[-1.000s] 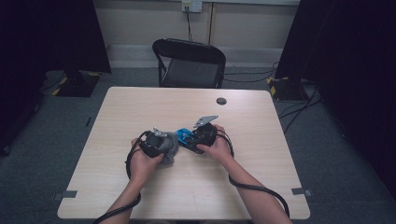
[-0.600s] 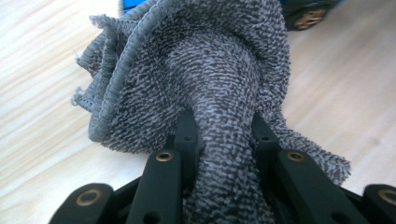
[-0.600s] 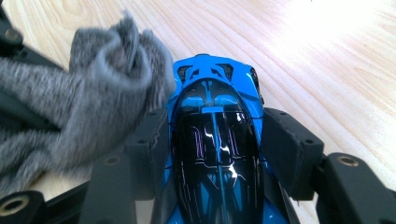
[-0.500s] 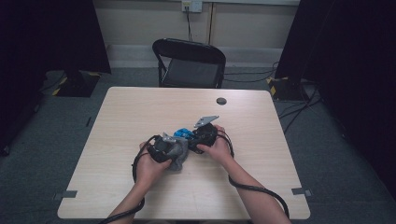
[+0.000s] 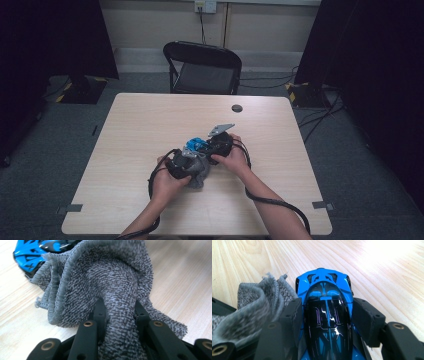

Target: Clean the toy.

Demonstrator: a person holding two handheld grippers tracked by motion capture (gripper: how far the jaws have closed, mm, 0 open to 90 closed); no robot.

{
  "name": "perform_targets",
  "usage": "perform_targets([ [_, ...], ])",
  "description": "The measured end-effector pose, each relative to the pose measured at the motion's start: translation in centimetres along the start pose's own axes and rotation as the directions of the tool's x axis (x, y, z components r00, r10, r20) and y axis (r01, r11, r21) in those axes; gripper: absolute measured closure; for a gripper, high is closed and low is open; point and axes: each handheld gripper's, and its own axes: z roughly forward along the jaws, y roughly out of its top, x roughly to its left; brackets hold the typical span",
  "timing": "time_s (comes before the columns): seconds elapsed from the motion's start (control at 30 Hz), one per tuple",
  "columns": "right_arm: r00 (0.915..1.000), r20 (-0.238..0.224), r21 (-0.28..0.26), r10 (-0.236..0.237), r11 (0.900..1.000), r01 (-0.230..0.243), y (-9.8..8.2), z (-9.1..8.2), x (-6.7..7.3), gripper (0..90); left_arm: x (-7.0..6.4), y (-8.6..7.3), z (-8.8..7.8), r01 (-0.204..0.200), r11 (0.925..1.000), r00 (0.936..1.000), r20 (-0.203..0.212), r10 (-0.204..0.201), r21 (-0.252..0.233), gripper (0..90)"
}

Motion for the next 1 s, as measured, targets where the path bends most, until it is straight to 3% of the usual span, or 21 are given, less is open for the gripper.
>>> perform_targets([
  [0.13,1.0000,0.000,0.001,-0.001,1.000,0.001,0.0,0.0,0.0,42.7,-0.6,0.2,0.2,-0.001,1.0000,0.9994,0.035,0.002,-0.008,71.3],
  [0.5,1.0000,-0.003,0.007,-0.005,1.000,0.005,0.1,0.0,0.0,42.7,-2.0,0.4,0.7,-0.024,0.9992,0.9972,0.071,0.026,-0.033,71.2],
  [1.0,1.0000,-0.005,0.002,-0.003,1.000,0.003,0.0,0.0,-0.1,42.7,-3.8,0.8,1.1,-0.072,0.9964,0.9871,0.140,0.078,-0.044,71.2],
])
